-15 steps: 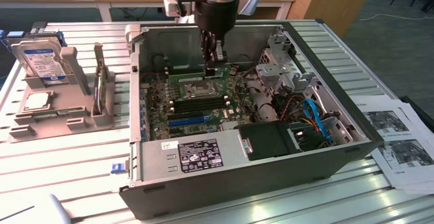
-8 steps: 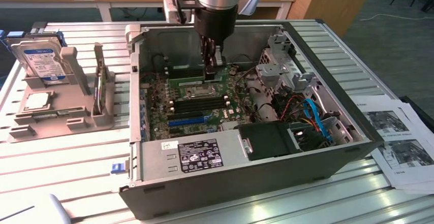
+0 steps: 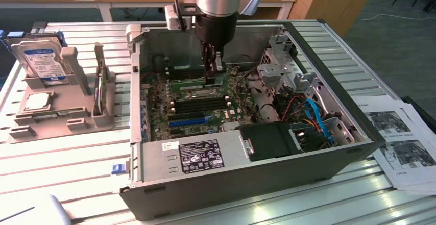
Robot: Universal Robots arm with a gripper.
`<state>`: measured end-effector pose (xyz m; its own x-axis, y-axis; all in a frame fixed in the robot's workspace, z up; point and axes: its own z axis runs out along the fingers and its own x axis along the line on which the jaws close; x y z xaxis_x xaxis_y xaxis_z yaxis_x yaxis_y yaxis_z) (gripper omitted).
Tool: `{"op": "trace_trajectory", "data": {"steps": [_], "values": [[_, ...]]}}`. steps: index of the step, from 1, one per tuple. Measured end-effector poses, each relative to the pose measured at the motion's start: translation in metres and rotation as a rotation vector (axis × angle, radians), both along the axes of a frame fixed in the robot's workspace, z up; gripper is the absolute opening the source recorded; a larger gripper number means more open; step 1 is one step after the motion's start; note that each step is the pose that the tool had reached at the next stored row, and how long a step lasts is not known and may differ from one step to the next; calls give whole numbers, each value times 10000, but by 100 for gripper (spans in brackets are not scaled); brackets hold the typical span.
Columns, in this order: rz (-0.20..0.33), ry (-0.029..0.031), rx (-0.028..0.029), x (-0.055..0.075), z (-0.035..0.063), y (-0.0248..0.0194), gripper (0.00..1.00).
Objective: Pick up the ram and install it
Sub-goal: 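Insert the ram into the slot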
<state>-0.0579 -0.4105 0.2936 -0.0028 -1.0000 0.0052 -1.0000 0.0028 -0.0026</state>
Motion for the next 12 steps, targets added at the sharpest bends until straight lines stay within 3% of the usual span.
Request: {"op": "trace_trajectory", "data": {"steps": [12], "values": [[-41,0,0,0,-125,-2,11]]}}
